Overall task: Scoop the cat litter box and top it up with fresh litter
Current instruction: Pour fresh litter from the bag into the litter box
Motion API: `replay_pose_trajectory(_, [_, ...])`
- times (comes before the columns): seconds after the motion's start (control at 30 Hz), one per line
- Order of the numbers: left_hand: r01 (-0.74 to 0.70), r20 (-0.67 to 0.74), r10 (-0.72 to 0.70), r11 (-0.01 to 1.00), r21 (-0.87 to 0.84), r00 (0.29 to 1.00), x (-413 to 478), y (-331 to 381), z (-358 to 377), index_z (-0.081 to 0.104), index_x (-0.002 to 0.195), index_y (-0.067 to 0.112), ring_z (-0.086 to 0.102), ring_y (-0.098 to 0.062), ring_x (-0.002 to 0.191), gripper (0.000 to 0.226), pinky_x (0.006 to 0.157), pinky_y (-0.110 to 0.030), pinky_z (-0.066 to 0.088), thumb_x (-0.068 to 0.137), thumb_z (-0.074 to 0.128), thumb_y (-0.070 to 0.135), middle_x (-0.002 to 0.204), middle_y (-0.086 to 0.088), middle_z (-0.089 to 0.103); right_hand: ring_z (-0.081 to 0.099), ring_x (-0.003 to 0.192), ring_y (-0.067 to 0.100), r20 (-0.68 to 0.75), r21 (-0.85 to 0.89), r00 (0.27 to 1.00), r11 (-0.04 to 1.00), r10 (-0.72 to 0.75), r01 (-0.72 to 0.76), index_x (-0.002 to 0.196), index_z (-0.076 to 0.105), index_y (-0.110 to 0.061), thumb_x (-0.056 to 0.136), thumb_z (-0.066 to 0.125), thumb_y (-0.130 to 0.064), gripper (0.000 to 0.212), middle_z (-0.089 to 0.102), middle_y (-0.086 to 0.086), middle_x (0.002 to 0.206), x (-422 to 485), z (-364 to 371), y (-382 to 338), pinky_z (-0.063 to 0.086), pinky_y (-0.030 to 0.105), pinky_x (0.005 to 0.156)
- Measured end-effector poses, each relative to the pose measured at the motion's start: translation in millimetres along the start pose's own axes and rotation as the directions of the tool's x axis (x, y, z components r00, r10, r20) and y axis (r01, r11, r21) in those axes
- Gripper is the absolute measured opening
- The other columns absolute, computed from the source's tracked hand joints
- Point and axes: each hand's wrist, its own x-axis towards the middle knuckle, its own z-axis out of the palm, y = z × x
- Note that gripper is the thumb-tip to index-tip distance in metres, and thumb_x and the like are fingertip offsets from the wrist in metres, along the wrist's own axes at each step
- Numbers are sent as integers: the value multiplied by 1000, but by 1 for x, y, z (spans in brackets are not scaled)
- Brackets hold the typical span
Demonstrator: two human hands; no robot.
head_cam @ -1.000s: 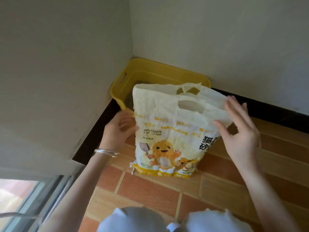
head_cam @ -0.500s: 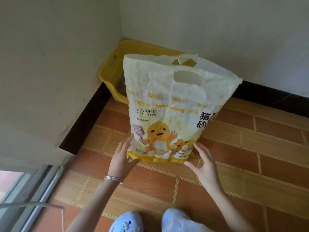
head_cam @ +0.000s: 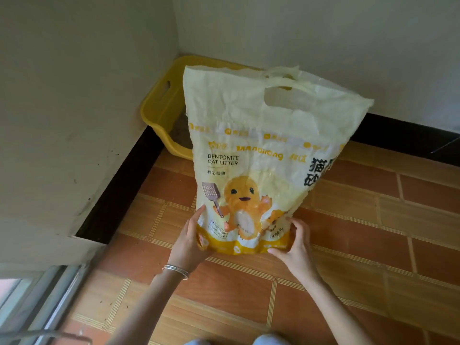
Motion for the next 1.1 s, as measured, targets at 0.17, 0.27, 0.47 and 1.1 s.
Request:
replay_pose_trajectory(0.17, [33, -6, -33, 999, 13, 999, 0, -6, 8, 21, 139, 36, 52, -30, 113, 101, 85, -43, 49, 53, 73, 44, 133, -6, 50, 33, 122, 5, 97, -40, 994, 998, 56, -53, 135, 25, -29, 56, 88, -19, 102, 33, -8, 130, 4, 0, 11, 32, 24, 99])
replay_pose_trajectory(0.27, [49, -31, -49, 999, 12, 998, 8, -6, 10, 21, 135, 40, 53, -31, 110, 106, 82, -40, 47, 53, 86, 25, 128, -6, 53, 38, 122, 5, 54, -48, 997, 998, 51, -48, 136, 34, -25, 57, 87, -23, 95, 42, -9, 129, 10, 3, 11, 35, 25, 99])
replay_pose_trajectory(0.47, [94, -9, -94, 982, 166, 996, 17, 5, 0, 27, 132, 51, 61, -32, 87, 90, 61, -31, 42, 63, 81, 32, 109, 0, 61, 55, 110, 12, -43, -67, 999, 998, -10, 7, 127, 52, -19, 63, 83, -11, 71, 59, -6, 122, 21, -2, -6, 44, 21, 90])
replay_pose_trajectory(1.1, [48, -146, -55, 998, -51, 988, 5, 54, -80, 53, 102, 49, 56, -14, 63, 48, 61, -30, 48, 55, 57, 62, 72, 7, 64, 62, 84, -1, 35, 130, 999, 991, 4, -9, 119, 60, -28, 71, 78, -18, 53, 69, -9, 91, 33, -46, -79, 47, 10, 72])
